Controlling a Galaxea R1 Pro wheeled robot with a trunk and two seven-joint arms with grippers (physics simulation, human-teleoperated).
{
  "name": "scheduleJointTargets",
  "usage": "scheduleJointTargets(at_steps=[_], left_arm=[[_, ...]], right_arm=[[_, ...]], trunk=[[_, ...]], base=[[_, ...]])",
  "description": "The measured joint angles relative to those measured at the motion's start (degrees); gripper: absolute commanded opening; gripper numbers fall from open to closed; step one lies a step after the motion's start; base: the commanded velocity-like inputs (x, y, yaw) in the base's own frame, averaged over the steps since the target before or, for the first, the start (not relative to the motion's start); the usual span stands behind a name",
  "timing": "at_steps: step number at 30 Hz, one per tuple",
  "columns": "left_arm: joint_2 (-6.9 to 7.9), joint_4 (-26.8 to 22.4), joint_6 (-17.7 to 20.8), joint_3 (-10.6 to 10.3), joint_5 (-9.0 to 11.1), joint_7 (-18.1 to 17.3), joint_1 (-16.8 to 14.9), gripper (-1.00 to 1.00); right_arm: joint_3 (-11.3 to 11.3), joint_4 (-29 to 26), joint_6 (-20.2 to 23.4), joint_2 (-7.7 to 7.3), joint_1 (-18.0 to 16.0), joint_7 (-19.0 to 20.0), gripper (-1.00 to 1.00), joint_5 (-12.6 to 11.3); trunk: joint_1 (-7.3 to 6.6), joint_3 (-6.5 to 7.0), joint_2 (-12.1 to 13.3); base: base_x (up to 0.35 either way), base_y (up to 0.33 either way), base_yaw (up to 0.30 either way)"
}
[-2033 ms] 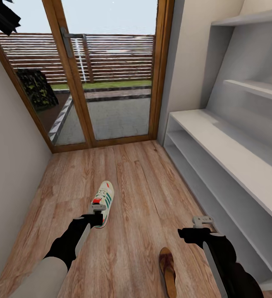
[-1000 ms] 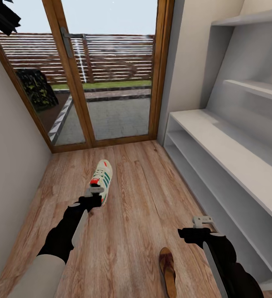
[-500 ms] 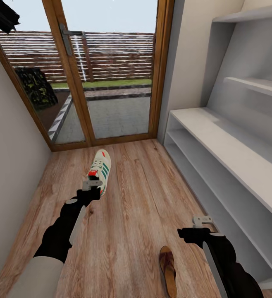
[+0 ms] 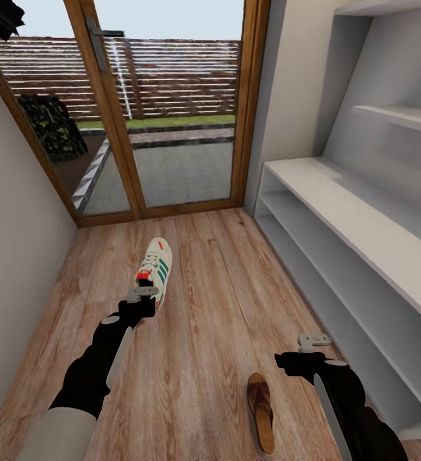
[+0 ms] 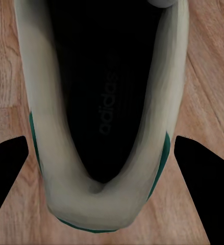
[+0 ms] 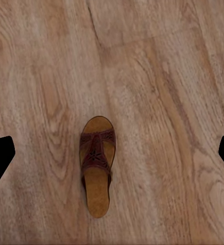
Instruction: Pick up the two gym shoes and the two sandals from the corridor floor and place them onto the hallstand (shoe rack) in the corridor, making sure they are on the rack and not on the floor. Arrange them so the two gym shoes are next to each other and the two sandals are next to each other.
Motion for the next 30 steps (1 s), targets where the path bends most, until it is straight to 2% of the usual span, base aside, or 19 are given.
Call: scheduleJointTargets(at_steps=[5, 8, 12, 13, 16, 23, 27, 30], left_arm=[[0.01, 0.0, 0.0, 0.0, 0.0, 0.0, 0.1, -1.0], [0.01, 0.0, -0.1, 0.0, 0.0, 0.0, 0.1, -1.0], [-0.01, 0.0, -0.1, -0.2, 0.0, -0.1, 0.1, -1.0], [0.0, 0.0, -0.1, -0.5, 0.1, -0.1, 0.1, -1.0], [0.03, 0.0, -0.1, -0.9, 0.0, -0.1, 0.1, -1.0], [0.02, 0.0, -0.1, -1.0, 0.0, -0.1, 0.1, -1.0], [0.03, -0.3, -0.1, -1.1, 0.0, -0.1, 0.1, -1.0], [0.02, -1.0, -0.1, -1.1, 0.0, -0.1, 0.1, -1.0]], right_arm=[[0.0, 0.0, -0.7, 0.0, 0.0, 0.0, 1.0, 0.0], [0.0, 0.2, -2.7, -0.01, 0.0, 0.0, 1.0, 0.1], [0.0, 2.9, -8.5, -0.01, 0.0, 0.0, 1.0, 0.0], [0.0, 5.4, -12.1, -0.01, 0.0, 0.0, 1.0, 0.0], [0.0, 10.1, -17.2, 0.01, 0.0, 0.0, 1.0, 0.1], [0.0, 14.0, -19.3, 0.01, 0.0, 0.2, 1.0, 0.1], [0.0, 18.3, -20.4, 0.07, 0.0, 0.2, 1.0, 0.2], [0.1, 19.9, -22.6, 0.08, 0.0, 0.2, 1.0, 0.1]], trunk=[[1.1, -1.34, -2.0], [1.76, -2.15, -3.2], [2.64, -3.23, -4.8], [2.86, -3.5, -5.2], [3.51, -4.3, -6.4], [5.05, -6.18, -9.2], [5.93, -7.26, -10.8], [6.59, -8.06, -12.0]], base=[[0.0, 0.0, 0.0], [0.0, 0.0, 0.0], [0.0, 0.0, 0.0], [0.0, 0.0, 0.0], [0.0, 0.0, 0.0], [0.0, 0.0, 0.0], [0.0, 0.0, 0.0], [0.0, 0.0, 0.004]])
